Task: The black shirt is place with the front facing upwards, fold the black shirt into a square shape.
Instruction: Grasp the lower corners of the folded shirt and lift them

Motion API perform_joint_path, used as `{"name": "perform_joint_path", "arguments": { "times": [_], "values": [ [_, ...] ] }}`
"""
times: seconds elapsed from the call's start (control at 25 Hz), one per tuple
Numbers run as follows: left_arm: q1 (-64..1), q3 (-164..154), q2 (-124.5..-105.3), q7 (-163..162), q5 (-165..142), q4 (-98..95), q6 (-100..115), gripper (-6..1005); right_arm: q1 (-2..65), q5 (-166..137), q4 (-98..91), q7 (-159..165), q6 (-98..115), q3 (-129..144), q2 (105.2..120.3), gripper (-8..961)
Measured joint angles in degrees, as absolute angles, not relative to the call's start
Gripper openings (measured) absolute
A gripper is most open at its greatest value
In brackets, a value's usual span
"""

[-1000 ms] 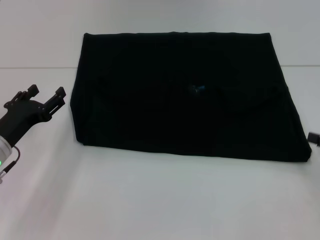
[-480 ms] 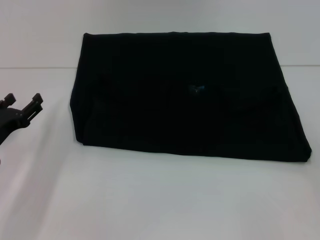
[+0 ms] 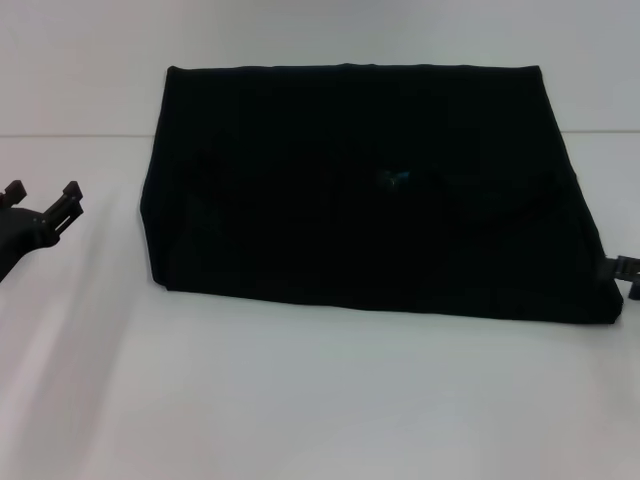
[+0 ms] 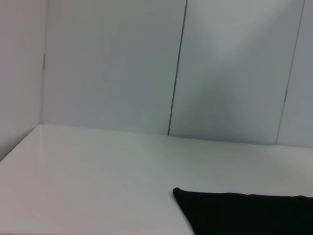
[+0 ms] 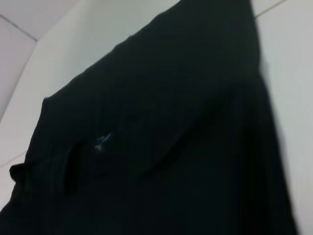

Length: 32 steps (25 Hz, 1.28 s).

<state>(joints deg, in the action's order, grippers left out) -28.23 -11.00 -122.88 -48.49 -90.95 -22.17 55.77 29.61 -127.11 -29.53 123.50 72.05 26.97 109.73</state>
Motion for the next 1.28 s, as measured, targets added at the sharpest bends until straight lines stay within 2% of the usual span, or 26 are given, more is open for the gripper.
{"name": "perform_joint_path", "arguments": {
  "times": [0.36, 0.64, 0.96, 1.16, 1.28],
  "values": [
    [-28.48, -10.81, -123.05, -47.99, -90.96, -22.06, 54.62, 797, 31.08, -127.18, -28.23, 123.32, 68.61, 29.71, 110.43, 940],
    [-29.05, -10.81, -123.01, -47.5, -90.8, -22.04, 54.49, 797, 31.98, -127.18, -27.9, 122.95, 66.54, 32.24, 111.71, 936],
    [-29.21, -10.81, -123.08, -46.53, -89.65, -21.99, 53.71, 797, 32.94, -127.16, -27.08, 122.9, 65.44, 32.89, 111.91, 931],
    [-29.26, -10.81, -122.92, -46.5, -88.98, -21.97, 53.7, 797, 32.69, -127.8, -26.04, 123.77, 65.88, 33.71, 111.61, 770],
    [-29.2, -10.81, -122.78, -46.49, -88.36, -21.97, 53.69, 797, 31.75, -127.84, -26.17, 124.6, 65.72, 33.46, 111.42, 628]
  ]
}}
